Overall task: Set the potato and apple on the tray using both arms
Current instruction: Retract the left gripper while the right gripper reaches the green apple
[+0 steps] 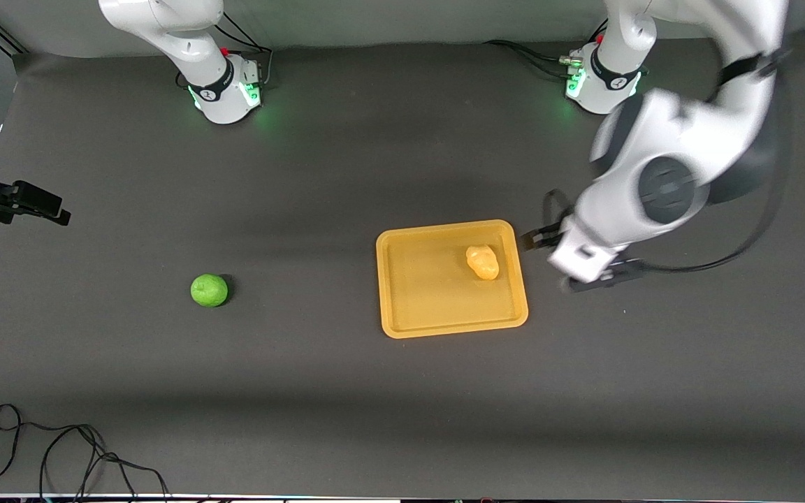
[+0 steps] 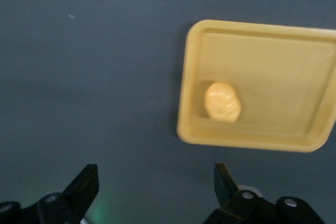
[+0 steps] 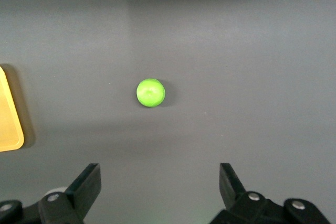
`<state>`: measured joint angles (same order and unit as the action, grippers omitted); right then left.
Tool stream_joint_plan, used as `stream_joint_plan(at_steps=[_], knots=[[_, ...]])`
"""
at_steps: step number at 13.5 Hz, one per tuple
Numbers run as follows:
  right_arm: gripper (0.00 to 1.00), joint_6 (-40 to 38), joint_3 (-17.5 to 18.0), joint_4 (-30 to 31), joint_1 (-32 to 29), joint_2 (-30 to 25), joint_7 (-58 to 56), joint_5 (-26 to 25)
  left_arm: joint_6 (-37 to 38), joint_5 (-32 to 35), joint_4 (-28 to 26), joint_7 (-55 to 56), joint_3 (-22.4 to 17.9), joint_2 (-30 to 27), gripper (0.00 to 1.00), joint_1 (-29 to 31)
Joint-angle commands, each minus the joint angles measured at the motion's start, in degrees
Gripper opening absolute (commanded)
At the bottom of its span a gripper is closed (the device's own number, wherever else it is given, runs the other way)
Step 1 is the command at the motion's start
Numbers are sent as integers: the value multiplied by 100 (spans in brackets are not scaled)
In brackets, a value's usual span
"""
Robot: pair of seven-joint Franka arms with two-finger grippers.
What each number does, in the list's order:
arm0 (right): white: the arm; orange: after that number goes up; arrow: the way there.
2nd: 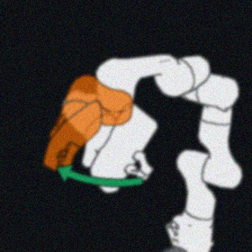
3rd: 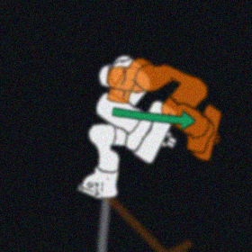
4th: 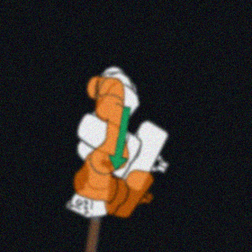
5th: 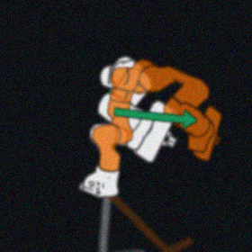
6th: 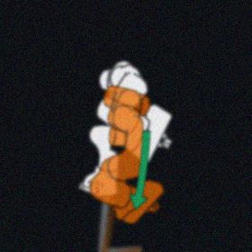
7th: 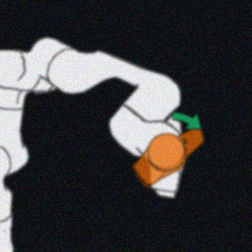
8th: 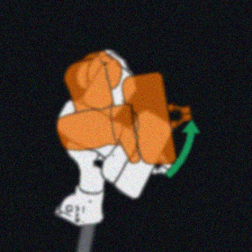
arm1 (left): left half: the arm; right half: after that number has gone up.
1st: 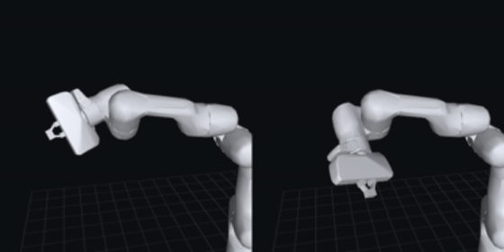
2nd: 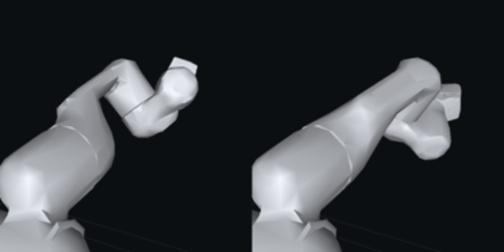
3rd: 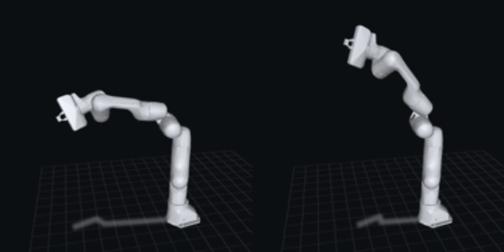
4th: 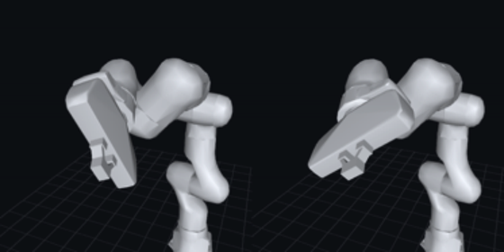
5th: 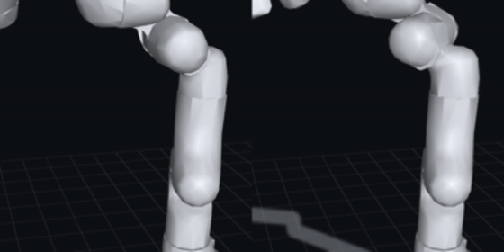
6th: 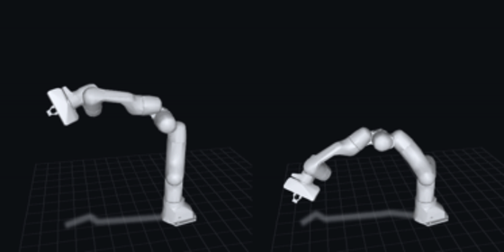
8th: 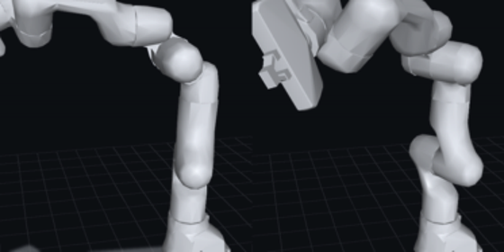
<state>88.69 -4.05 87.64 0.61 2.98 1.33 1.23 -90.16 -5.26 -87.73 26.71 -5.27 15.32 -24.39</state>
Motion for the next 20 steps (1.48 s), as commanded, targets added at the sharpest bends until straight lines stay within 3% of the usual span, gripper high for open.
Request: stream_joint_plan(at_steps=[1, 5, 8, 14, 18, 20], knots=[[100, -97, 44, -45, 18, -60, -63, 0, 665, 666, 160, -1207, 52, -361, 98, 407], [100, -1, 70, 16, 273, -34, -19, -9, 1000, 615, 125, -2641, 52, -880, 98, 1496], [100, 603, 62, 480, 422, 28, 148, 18, 1229, 614, 151, -2741, 44, -1109, 96, 1858], [100, 3546, 71, 2519, 528, 457, 210, 61, 1167, 570, 142, -2750, 44, -1162, 95, 2034], [100, 4042, 62, 2732, 704, 1107, 210, 158, 1019, 570, 81, -3224, 0, -1224, 95, 2254], [100, 4173, 62, 2785, 704, 1432, 210, 158, 782, 579, -164, -3233, -288, -1320, 95, 1967]])
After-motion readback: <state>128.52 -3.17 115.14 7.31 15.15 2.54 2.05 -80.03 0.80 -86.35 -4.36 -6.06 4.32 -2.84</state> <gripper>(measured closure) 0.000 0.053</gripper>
